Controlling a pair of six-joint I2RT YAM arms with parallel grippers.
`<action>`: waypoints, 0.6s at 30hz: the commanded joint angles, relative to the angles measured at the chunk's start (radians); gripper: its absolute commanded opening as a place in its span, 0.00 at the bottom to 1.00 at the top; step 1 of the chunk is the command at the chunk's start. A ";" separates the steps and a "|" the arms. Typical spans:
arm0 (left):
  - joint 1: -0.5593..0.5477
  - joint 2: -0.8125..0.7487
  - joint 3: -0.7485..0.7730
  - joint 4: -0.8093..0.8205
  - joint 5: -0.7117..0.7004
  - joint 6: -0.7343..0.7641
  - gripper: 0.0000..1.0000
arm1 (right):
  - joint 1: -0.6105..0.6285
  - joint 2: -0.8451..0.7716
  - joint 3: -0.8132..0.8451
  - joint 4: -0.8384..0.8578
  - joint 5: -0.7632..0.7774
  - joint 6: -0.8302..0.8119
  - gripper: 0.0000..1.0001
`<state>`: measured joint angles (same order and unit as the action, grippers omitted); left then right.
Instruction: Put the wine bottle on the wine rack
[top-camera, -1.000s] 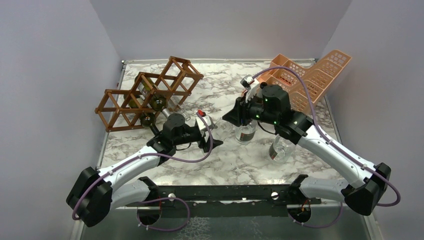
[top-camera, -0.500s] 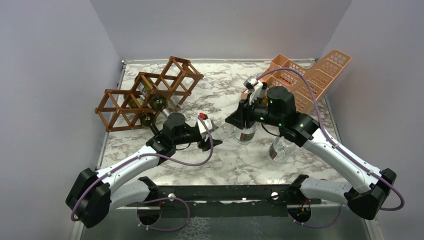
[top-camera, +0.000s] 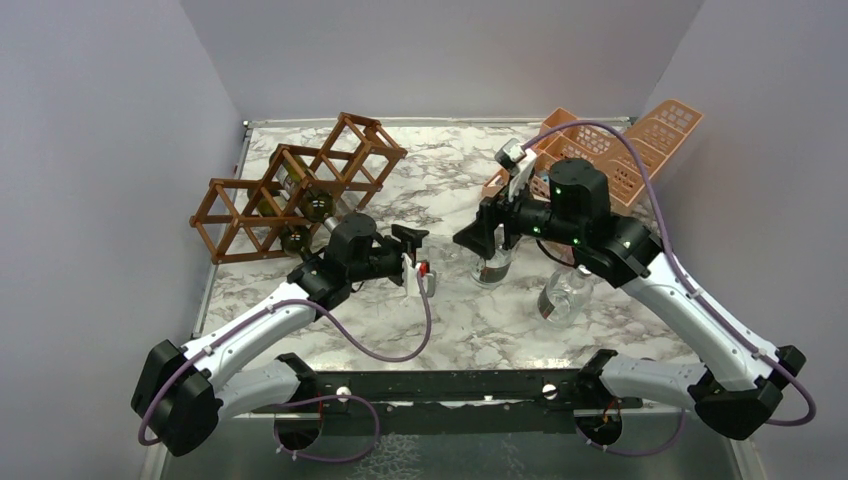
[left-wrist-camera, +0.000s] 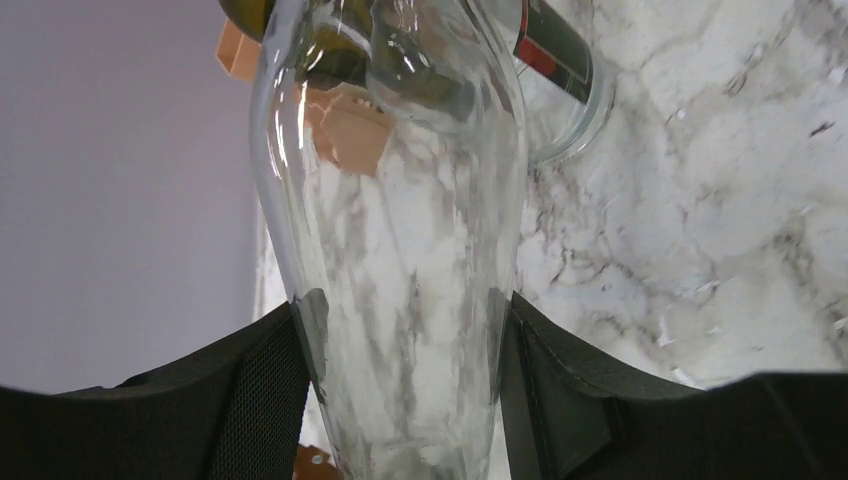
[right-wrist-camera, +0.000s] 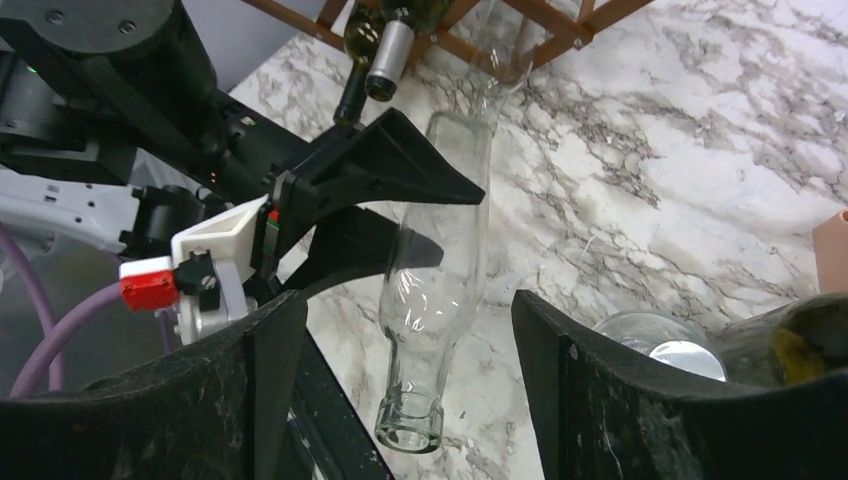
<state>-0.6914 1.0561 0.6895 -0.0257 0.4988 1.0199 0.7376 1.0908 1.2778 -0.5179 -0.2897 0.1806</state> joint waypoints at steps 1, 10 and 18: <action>-0.010 -0.036 0.027 0.034 -0.042 0.287 0.00 | 0.002 0.070 0.027 -0.091 -0.048 -0.053 0.78; -0.039 -0.091 -0.073 0.150 -0.121 0.394 0.00 | 0.046 0.178 -0.007 -0.053 -0.054 -0.031 0.74; -0.043 -0.112 -0.135 0.221 -0.169 0.419 0.00 | 0.088 0.271 -0.025 -0.035 -0.031 0.020 0.69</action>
<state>-0.7288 0.9703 0.5591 0.0715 0.3645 1.3945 0.8032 1.3254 1.2720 -0.5762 -0.3271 0.1692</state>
